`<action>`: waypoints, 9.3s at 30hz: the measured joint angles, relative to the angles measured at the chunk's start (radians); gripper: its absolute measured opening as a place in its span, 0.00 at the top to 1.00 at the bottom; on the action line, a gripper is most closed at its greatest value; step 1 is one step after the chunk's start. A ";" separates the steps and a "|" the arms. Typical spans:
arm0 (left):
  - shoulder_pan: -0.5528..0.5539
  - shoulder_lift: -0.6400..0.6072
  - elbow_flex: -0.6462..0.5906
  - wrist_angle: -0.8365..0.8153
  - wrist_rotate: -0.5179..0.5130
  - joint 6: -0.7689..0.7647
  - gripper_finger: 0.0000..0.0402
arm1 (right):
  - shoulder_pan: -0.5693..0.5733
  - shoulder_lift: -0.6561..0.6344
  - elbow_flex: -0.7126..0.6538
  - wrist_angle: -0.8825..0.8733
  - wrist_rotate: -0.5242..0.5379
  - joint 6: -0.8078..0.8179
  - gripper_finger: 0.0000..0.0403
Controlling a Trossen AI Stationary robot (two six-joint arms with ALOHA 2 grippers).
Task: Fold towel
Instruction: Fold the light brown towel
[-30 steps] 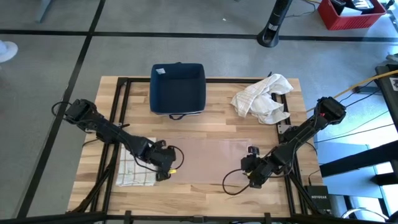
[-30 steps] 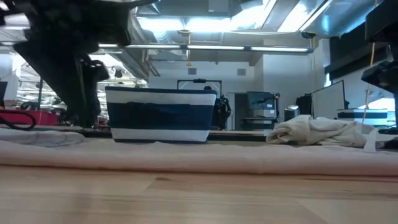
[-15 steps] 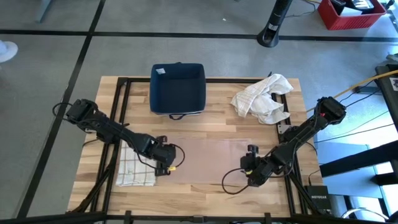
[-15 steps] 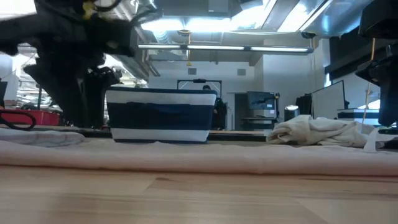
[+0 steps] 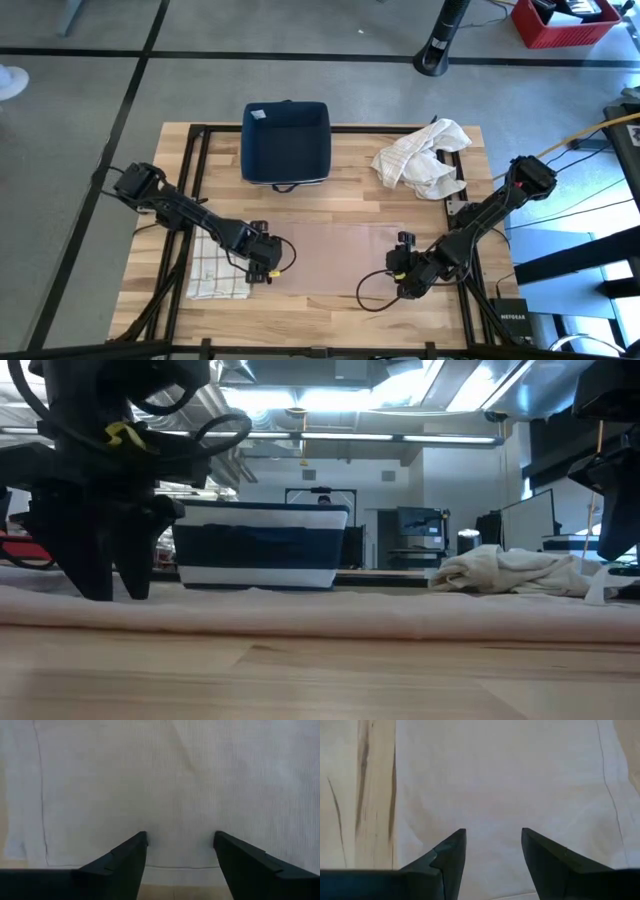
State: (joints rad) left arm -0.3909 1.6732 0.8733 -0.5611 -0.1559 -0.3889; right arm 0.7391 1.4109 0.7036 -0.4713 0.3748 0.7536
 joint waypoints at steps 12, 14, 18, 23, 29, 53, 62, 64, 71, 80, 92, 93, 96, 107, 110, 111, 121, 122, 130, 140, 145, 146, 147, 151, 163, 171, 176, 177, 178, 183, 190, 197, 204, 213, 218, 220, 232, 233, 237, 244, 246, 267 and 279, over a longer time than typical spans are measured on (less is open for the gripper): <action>0.000 0.032 0.001 -0.003 0.004 -0.022 0.51 | 0.000 0.000 0.000 -0.041 -0.019 -0.001 0.52; 0.000 0.033 0.001 -0.003 0.003 -0.023 0.52 | -0.012 0.000 0.000 -0.069 -0.033 0.004 0.52; 0.001 0.033 0.000 -0.002 0.003 -0.023 0.52 | -0.071 0.000 0.000 -0.120 -0.111 -0.039 0.52; 0.001 0.034 -0.001 -0.002 0.002 -0.026 0.52 | -0.142 0.000 -0.002 -0.150 -0.185 -0.161 0.52; 0.001 0.034 -0.001 -0.002 0.002 -0.031 0.52 | -0.172 0.000 -0.089 -0.048 -0.276 -0.186 0.52; -0.003 0.035 -0.001 -0.043 -0.016 -0.061 0.99 | -0.170 -0.004 -0.164 -0.011 -0.277 -0.210 0.98; -0.002 0.035 -0.003 -0.033 -0.013 -0.074 0.99 | -0.169 -0.002 -0.167 0.000 -0.255 -0.209 0.91; -0.003 0.035 -0.003 -0.036 -0.022 -0.074 0.99 | -0.168 -0.001 -0.167 0.003 -0.236 -0.200 0.96; -0.019 0.006 0.020 -0.070 -0.034 -0.104 1.00 | -0.169 -0.016 -0.117 -0.063 -0.216 -0.183 0.99; -0.031 -0.140 0.111 -0.262 -0.047 -0.128 1.00 | -0.169 -0.133 0.026 -0.268 -0.140 -0.218 0.99; 0.096 -0.294 0.124 -0.320 -0.277 0.016 1.00 | -0.175 -0.290 0.041 -0.481 0.202 -0.212 1.00; 0.108 -0.295 0.125 -0.321 -0.295 0.036 1.00 | -0.182 -0.297 0.041 -0.490 0.237 -0.211 1.00; 0.120 -0.294 0.125 -0.321 -0.398 0.067 1.00 | -0.191 -0.312 0.041 -0.494 0.361 -0.210 1.00; -0.232 -0.229 -0.020 -0.100 -0.592 -0.077 1.00 | 0.060 -0.159 -0.072 -0.321 0.439 -0.099 1.00; -0.292 -0.161 -0.070 -0.022 -0.511 -0.158 1.00 | 0.110 -0.087 -0.119 -0.238 0.314 -0.044 1.00; -0.304 -0.142 -0.077 -0.007 -0.490 -0.182 1.00 | 0.123 -0.067 -0.123 -0.213 0.289 -0.026 1.00; -0.328 -0.071 -0.079 0.140 -0.316 -0.219 0.97 | 0.164 -0.003 -0.126 -0.075 0.112 0.002 0.96; -0.328 -0.071 -0.079 0.144 -0.302 -0.205 0.96 | 0.164 -0.003 -0.126 -0.075 0.108 0.003 0.94; -0.320 -0.071 -0.051 0.123 -0.117 -0.282 0.78 | 0.164 -0.003 -0.088 -0.113 -0.046 0.029 0.71; -0.206 -0.165 0.050 0.047 -0.031 -0.339 0.67 | 0.146 -0.116 0.066 -0.377 -0.071 0.331 0.53; -0.109 -0.160 0.050 0.127 -0.152 -0.255 0.69 | 0.092 -0.227 -0.021 -0.378 0.027 0.599 0.51; -0.091 -0.150 0.050 0.147 -0.153 -0.226 0.70 | 0.078 -0.249 -0.047 -0.359 0.027 0.632 0.52; -0.077 -0.139 0.050 0.172 -0.156 -0.196 0.70 | 0.064 -0.271 -0.075 -0.333 0.024 0.667 0.52; -0.029 -0.080 0.050 0.299 -0.155 -0.099 0.71 | 0.019 -0.349 -0.198 -0.197 -0.011 0.763 0.52; 0.025 0.124 0.049 0.573 -0.155 0.034 0.71 | -0.014 -0.388 -0.453 0.221 -0.040 0.876 0.52; 0.025 0.143 0.049 0.575 -0.155 0.057 0.71 | -0.012 -0.380 -0.528 0.379 0.013 0.874 0.52; 0.025 0.143 0.049 0.579 -0.160 0.059 0.71 | -0.012 -0.334 -0.542 0.429 0.045 0.866 0.52; 0.026 0.143 0.049 0.580 -0.162 0.058 0.71 | -0.012 -0.327 -0.542 0.433 0.051 0.866 0.52; 0.026 0.143 0.049 0.585 -0.163 0.058 0.71 | -0.012 -0.320 -0.542 0.437 0.057 0.862 0.52; 0.025 0.143 0.049 0.634 -0.170 0.080 0.71 | -0.012 -0.289 -0.545 0.454 0.095 0.821 0.61; 0.038 0.153 0.050 0.762 -0.170 0.126 0.71 | -0.013 -0.260 -0.549 0.464 0.148 0.788 0.96; 0.094 0.242 0.111 0.851 -0.169 0.160 0.71 | -0.013 -0.260 -0.549 0.465 0.158 0.775 0.97; 0.124 0.384 0.204 0.809 -0.136 0.174 0.71 | -0.013 -0.261 -0.541 0.462 0.158 0.786 0.97; 0.144 0.429 0.209 0.830 -0.155 0.121 0.71 | -0.014 -0.259 -0.404 0.459 0.236 0.731 0.99; 0.141 0.427 0.206 0.845 -0.154 0.138 0.71 | -0.023 -0.260 -0.337 0.464 0.331 0.672 0.99; 0.139 0.427 0.206 0.844 -0.153 0.140 0.71 | -0.040 -0.260 -0.306 0.467 0.342 0.606 0.99; 0.137 0.428 0.205 0.844 -0.150 0.158 0.71 | -0.200 -0.260 -0.169 0.481 0.242 0.135 0.99; 0.137 0.428 0.205 0.844 -0.150 0.158 0.71 | -0.212 -0.260 -0.169 0.481 0.208 0.125 0.99; 0.137 0.428 0.205 0.845 -0.149 0.158 0.71 | -0.251 -0.258 -0.169 0.492 0.103 0.071 0.99; 0.137 0.429 0.203 0.869 -0.147 0.164 0.71 | -0.308 -0.152 -0.168 0.758 -0.057 -0.100 0.99; 0.137 0.430 0.203 0.878 -0.146 0.170 0.71 | -0.323 -0.107 -0.168 0.833 -0.116 -0.124 0.99; 0.033 0.125 0.180 0.262 -0.140 -0.049 0.71 | -0.349 -0.038 -0.167 0.902 -0.200 -0.125 0.99; -0.015 0.167 0.049 0.461 -0.221 -0.170 0.71 | -0.360 0.165 -0.009 0.986 -0.251 -0.086 0.99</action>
State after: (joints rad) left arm -0.4062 1.8406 0.9226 -0.0998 -0.3764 -0.5588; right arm 0.3795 1.5756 0.6941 0.5148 0.1233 0.6678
